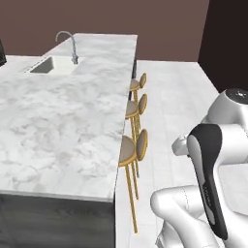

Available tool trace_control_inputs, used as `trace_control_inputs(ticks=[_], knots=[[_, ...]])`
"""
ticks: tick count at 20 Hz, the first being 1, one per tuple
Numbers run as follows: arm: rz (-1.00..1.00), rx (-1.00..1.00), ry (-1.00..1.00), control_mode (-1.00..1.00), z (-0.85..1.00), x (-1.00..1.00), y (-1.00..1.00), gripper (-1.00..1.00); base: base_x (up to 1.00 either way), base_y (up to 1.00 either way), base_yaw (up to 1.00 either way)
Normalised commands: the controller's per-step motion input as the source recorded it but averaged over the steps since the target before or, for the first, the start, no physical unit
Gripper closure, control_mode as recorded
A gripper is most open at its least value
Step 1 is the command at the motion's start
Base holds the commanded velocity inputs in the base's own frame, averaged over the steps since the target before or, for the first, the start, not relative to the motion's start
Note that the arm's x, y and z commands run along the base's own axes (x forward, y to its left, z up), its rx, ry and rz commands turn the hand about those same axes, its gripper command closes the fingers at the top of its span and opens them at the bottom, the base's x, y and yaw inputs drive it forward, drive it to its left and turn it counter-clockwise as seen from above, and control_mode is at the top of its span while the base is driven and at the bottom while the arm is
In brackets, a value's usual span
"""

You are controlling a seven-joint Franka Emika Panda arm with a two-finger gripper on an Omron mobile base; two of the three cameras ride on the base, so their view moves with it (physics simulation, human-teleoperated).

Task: Pick sweet potato from the fridge and place it on the plate on the counter.

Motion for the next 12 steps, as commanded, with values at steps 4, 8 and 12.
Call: trace_control_inputs(ticks=[4,8,12], knots=[[0.00,0.00,0.00,1.00,0.00,0.00,0.00,1.00,-0.63,0.29,0.30],[0.00,0.00,0.00,1.00,0.00,0.00,0.00,1.00,0.00,0.64,0.68],[0.00,0.00,0.00,1.00,0.00,0.00,0.00,1.00,0.00,0.53,0.79]])
